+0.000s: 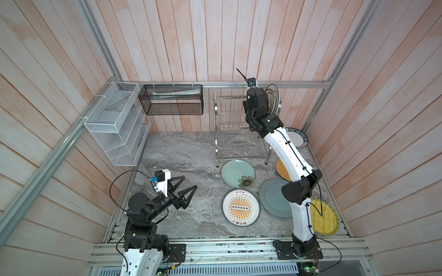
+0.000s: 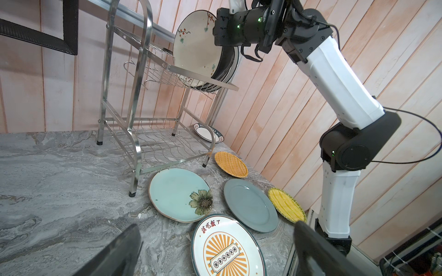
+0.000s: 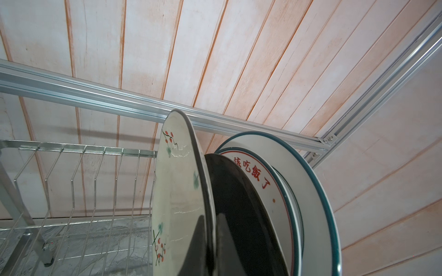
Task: Load plates into a dish rack
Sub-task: Place the plate on the dish rack.
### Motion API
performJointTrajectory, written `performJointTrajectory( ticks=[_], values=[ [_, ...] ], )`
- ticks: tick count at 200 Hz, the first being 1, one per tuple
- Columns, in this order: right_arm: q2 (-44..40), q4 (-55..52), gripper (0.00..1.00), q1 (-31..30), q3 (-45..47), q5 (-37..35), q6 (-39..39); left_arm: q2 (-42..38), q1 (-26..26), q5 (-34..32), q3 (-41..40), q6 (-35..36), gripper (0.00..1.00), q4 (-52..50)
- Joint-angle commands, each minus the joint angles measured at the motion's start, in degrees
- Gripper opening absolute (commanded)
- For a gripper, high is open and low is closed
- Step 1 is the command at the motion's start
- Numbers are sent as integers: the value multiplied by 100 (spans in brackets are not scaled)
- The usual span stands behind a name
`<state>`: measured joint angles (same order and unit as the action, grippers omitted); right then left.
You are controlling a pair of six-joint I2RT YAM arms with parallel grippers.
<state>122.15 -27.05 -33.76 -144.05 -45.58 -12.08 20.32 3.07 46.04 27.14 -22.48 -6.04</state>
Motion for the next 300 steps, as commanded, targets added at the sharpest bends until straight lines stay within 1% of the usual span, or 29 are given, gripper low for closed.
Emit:
performJointTrajectory(
  ticks=[1, 31, 54, 87, 96, 130, 144, 162, 194, 238, 251, 283, 300],
  values=[
    [63, 288, 0, -92, -237, -12, 44, -77, 1, -8, -42, 40, 100, 14],
    [75, 151, 0, -83, -220, -30, 97, -88, 1, -16, -42, 41, 100, 16],
    [12, -45, 0, -43, -136, 109, 289, -87, 1, -14, -42, 41, 100, 15],
    [-226, -49, 0, 33, 259, 307, 441, -85, -4, -20, -42, 34, 100, 15],
    [-289, -49, 4, 60, 338, 367, 473, -89, -4, -24, -43, 34, 100, 15],
    [-436, -75, 8, 183, 454, 574, 487, -70, 1, -13, -42, 34, 100, 15],
    [-463, -132, 11, 225, 451, 671, 485, -63, 3, -20, -42, 30, 100, 15],
    [-479, -177, 14, 243, 465, 698, 499, -57, 0, -19, -42, 31, 100, 15],
    [-561, -197, 27, 308, 523, 748, 597, -31, -3, -34, -48, 31, 100, 7],
    [-666, -134, 35, 318, 562, 765, 530, -6, 0, -37, -47, 25, 100, 7],
    [-699, -117, 40, 317, 588, 786, 530, -1, 1, -44, -42, 25, 100, 2],
    [-770, -175, 46, 317, 602, 831, 607, 3, 1, -60, -33, 28, 100, -11],
    [-848, -174, 52, 319, 659, 899, 644, 12, -2, -77, -37, 25, 100, -19]
  ],
)
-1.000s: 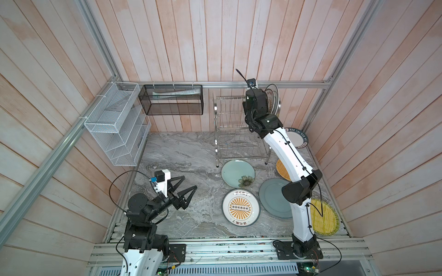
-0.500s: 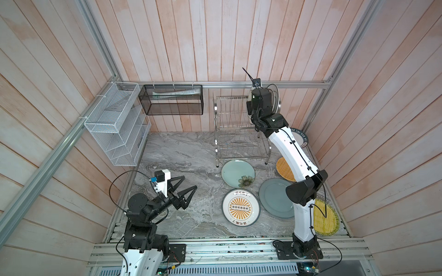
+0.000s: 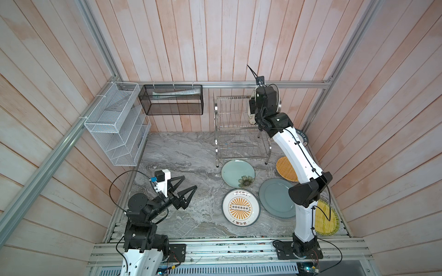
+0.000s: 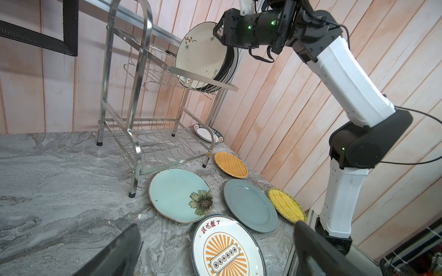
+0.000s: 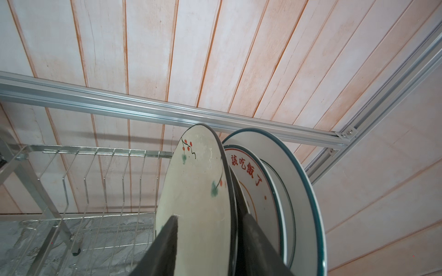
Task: Load plates into a dish rack
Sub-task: Place the plate on the dish rack.
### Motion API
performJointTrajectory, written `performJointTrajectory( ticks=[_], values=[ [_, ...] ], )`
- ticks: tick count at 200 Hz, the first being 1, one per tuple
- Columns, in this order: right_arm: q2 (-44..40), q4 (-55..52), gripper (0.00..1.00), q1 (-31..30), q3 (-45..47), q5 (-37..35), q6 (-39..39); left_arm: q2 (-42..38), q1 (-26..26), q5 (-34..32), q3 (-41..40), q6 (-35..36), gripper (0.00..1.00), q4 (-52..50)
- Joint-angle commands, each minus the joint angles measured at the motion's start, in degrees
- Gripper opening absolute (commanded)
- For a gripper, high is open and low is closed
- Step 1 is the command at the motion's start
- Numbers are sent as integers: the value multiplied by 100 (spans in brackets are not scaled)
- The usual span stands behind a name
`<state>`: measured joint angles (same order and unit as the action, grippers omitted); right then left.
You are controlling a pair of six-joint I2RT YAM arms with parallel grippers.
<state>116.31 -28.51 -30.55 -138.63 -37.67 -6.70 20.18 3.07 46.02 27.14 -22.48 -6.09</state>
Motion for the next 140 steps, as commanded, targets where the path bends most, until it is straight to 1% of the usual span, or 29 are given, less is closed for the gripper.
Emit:
performJointTrajectory(
  ticks=[1, 74, 102, 140],
  values=[
    [-270, -25, 52, -3, 121, 109, 107, 27, -1, -75, -35, 29, 100, -15],
    [-501, -80, 77, -13, 222, 541, 317, 103, 1, -120, -7, 32, 100, -67],
    [-672, -67, 83, -38, 356, 602, 384, 151, 0, -168, 2, 11, 100, -99],
    [-1039, -82, 88, -65, 597, 836, 557, 205, 1, -274, 41, -21, 100, -182]
  ],
)
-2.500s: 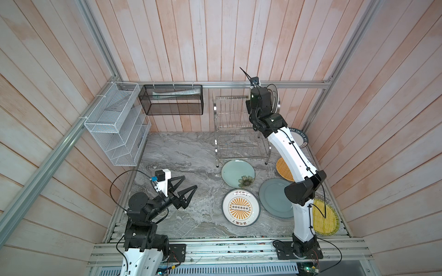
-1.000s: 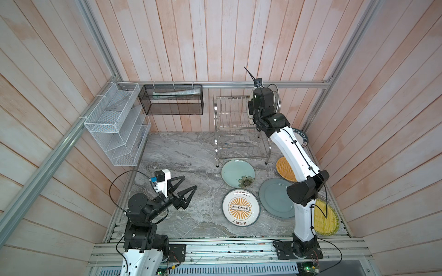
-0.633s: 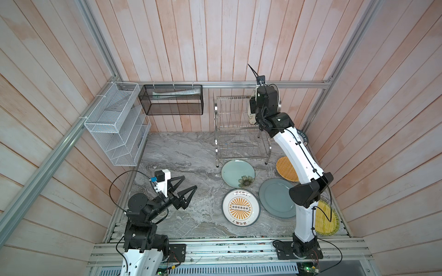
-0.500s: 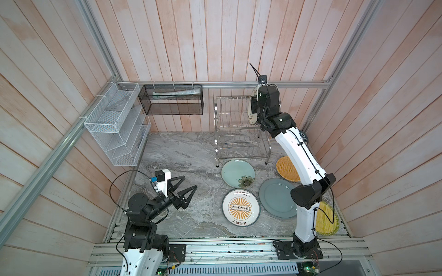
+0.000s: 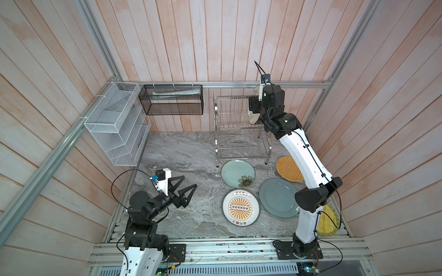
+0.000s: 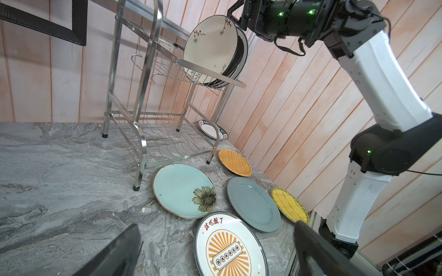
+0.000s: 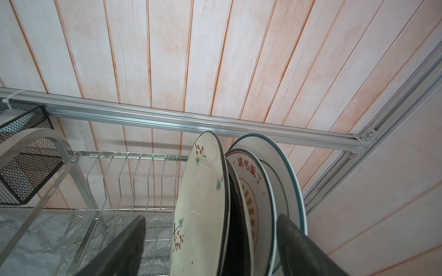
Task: Load plates into a dish rack
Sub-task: Place the plate on the dish rack, then pick up the plate from the bottom-center of the table.
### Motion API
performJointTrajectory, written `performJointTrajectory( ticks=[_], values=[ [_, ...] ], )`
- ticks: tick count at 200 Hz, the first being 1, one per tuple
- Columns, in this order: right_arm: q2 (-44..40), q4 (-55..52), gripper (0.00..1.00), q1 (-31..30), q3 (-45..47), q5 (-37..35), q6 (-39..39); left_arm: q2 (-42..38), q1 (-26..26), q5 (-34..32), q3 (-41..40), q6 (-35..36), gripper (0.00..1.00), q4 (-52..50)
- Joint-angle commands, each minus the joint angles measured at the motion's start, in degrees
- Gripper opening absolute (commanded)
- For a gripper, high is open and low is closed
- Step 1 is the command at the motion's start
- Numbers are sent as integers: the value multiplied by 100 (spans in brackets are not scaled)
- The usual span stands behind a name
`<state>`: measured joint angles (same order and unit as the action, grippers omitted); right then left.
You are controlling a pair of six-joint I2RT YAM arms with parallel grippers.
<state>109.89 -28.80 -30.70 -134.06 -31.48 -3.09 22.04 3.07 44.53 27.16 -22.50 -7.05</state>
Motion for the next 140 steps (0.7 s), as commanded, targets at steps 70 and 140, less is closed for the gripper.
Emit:
performJointTrajectory(
  ticks=[70, 140],
  values=[
    [-2051, 581, 94, -146, 2162, 766, 971, 86, 8, -630, 131, -300, 100, -305],
    [-4647, 1330, 98, -200, 5531, 920, 1853, 1000, 499, -632, 576, -327, 100, -889]
  ],
)
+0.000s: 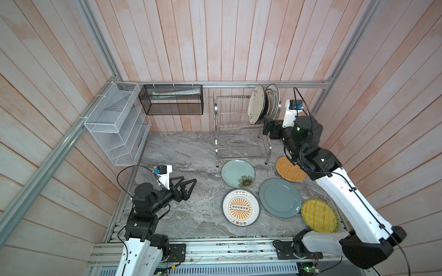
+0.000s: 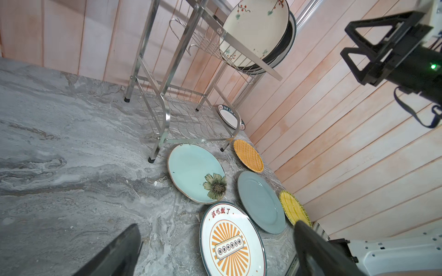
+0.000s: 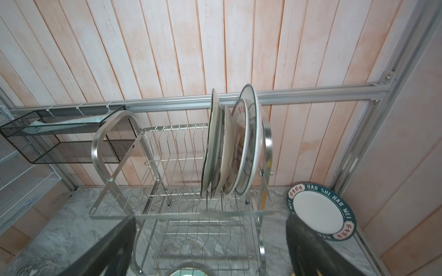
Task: Load plates into a dish rack
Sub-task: Pick up the plate from the bottom-center of the table.
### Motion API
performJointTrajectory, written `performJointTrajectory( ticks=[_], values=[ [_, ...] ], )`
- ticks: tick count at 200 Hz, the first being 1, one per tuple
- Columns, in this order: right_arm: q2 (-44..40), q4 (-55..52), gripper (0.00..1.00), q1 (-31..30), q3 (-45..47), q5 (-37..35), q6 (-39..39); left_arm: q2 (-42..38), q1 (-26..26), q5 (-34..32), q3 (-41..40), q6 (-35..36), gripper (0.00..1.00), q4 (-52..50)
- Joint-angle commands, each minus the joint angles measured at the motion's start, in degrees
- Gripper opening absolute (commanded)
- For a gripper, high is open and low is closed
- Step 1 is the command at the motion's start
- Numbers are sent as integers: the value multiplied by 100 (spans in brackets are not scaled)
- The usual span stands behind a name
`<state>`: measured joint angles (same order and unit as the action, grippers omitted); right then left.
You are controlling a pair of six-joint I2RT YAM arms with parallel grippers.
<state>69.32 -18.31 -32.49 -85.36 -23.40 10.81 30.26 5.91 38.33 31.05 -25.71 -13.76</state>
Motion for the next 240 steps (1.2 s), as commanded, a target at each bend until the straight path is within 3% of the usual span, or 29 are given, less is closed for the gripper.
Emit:
performJointTrajectory(
  ticks=[1, 47, 76, 92, 107, 167, 240],
  values=[
    [-619, 269, 98, -20, 697, 127, 478, 185, 225, -15, 185, -9, 100, -216],
    [-1654, 5, 98, -12, 2419, 882, 966, 556, 871, -28, -344, -944, 100, 641],
    [-1954, 53, 98, 62, 3218, 1540, 1124, 1282, 2193, -1088, -564, -938, 99, 766],
    [-1976, 74, 98, 89, 3505, 1890, 1190, 1922, 2956, -1469, -552, -942, 97, 859],
    [-2024, 144, 98, 118, 3751, 2201, 1242, 2448, 3315, -1552, -564, -974, 94, 998],
    [-2196, 486, 98, 262, 4528, 3371, 1585, 3717, 3379, -745, -732, -1255, 78, 1784],
    [-2331, 639, 98, 313, 4818, 3774, 1824, 4976, 3407, -546, -596, -1375, 60, 2459]
  ],
)
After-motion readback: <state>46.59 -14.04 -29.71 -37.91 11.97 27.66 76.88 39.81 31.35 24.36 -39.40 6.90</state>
